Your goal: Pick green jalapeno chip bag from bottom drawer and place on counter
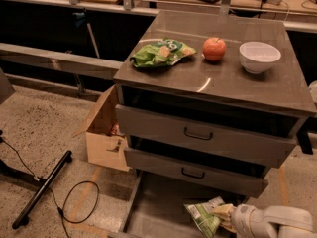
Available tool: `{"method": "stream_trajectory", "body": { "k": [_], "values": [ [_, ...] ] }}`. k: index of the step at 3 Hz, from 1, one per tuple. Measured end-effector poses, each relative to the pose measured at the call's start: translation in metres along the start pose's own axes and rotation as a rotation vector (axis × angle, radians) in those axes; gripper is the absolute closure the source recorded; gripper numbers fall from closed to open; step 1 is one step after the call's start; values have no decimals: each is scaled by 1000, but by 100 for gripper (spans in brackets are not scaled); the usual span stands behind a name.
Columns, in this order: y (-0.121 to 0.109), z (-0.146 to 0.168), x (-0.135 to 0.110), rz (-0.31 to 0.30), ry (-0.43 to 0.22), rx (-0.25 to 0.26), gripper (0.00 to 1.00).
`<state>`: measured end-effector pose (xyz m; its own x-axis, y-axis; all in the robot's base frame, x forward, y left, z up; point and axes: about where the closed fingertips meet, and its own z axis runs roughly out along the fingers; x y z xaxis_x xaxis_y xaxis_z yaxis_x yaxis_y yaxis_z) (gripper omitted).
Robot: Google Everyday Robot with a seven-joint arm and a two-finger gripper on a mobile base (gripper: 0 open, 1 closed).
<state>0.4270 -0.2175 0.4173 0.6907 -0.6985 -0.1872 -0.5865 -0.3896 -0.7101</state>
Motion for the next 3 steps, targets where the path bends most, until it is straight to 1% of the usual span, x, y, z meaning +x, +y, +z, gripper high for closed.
{"method": "stream_trajectory", "body": {
  "k": [1, 2, 3],
  "values": [
    [-27, -25, -11, -31, 23, 75, 100],
    [-68, -40, -26, -71, 15, 146, 100],
    [-109, -50, -38, -114, -46, 200, 100]
  ]
}}
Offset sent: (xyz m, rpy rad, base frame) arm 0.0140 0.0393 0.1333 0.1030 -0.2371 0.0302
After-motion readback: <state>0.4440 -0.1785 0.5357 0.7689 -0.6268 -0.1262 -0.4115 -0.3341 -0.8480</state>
